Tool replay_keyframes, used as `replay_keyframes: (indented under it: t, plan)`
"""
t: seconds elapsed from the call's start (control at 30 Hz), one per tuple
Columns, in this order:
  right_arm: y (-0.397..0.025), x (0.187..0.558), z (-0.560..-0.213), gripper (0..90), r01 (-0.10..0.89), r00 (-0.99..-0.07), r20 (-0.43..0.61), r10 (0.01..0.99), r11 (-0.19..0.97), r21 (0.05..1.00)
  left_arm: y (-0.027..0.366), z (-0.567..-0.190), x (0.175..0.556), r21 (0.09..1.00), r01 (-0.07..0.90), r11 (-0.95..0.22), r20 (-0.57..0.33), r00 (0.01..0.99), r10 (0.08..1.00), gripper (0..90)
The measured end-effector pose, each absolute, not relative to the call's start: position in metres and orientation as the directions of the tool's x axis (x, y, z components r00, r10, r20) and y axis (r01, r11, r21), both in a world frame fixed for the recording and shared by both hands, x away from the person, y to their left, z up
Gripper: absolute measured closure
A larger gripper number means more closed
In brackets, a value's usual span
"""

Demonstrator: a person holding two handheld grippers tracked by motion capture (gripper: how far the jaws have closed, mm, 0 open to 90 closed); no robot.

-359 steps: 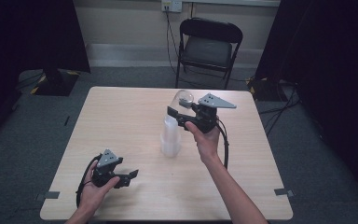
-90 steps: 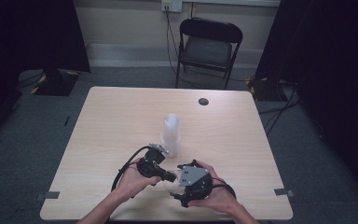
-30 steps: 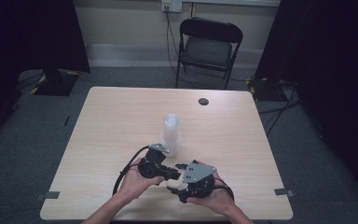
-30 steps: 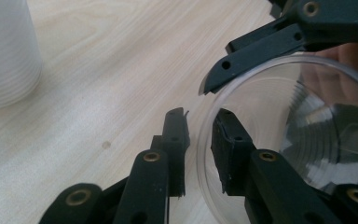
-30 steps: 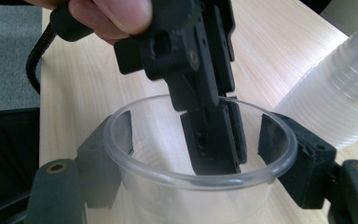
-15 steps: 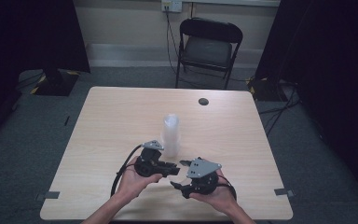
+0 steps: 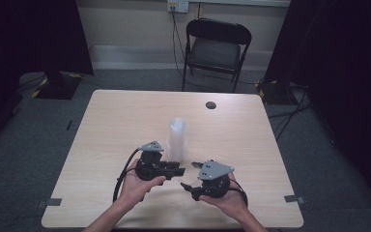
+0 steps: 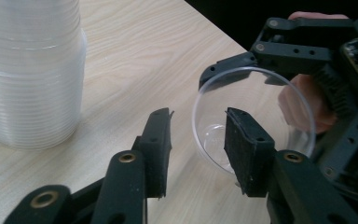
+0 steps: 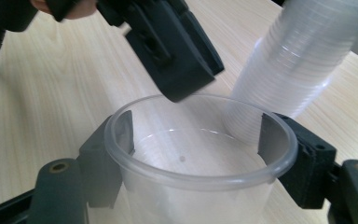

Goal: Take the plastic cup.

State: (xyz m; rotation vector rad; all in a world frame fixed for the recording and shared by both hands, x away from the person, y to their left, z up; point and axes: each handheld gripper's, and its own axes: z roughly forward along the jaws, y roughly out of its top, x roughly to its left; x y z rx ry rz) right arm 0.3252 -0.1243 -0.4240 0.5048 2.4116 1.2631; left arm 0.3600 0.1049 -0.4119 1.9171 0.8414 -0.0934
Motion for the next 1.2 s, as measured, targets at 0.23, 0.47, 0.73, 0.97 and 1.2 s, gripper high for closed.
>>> replay_keyframes:
  t: [0.23,0.47,0.73,0.97,1.2]
  plan:
    - [-0.13,0.327,-0.424,26.9,0.157,-0.849,-0.153,0.506,0.517,0.841,0.109,-0.411,0.358,0.777,0.583,-0.237,-0.371,0.728,0.576,48.2]
    - [-0.135,0.33,-0.423,26.9,0.172,-0.832,-0.149,0.535,0.504,0.847,0.118,-0.411,0.359,0.797,0.563,-0.218,-0.32,0.7,0.638,35.5]
    - [-0.14,0.334,-0.423,29.5,0.199,-0.815,-0.129,0.564,0.483,0.853,0.126,-0.418,0.355,0.806,0.548,-0.222,-0.267,0.672,0.69,30.0]
    - [-0.142,0.336,-0.423,29.8,0.212,-0.811,-0.116,0.574,0.473,0.855,0.133,-0.422,0.354,0.814,0.535,-0.226,-0.244,0.668,0.704,28.8]
    - [-0.152,0.345,-0.421,29.7,0.25,-0.779,-0.079,0.622,0.423,0.871,0.142,-0.427,0.347,0.822,0.507,-0.26,-0.193,0.677,0.71,26.1]
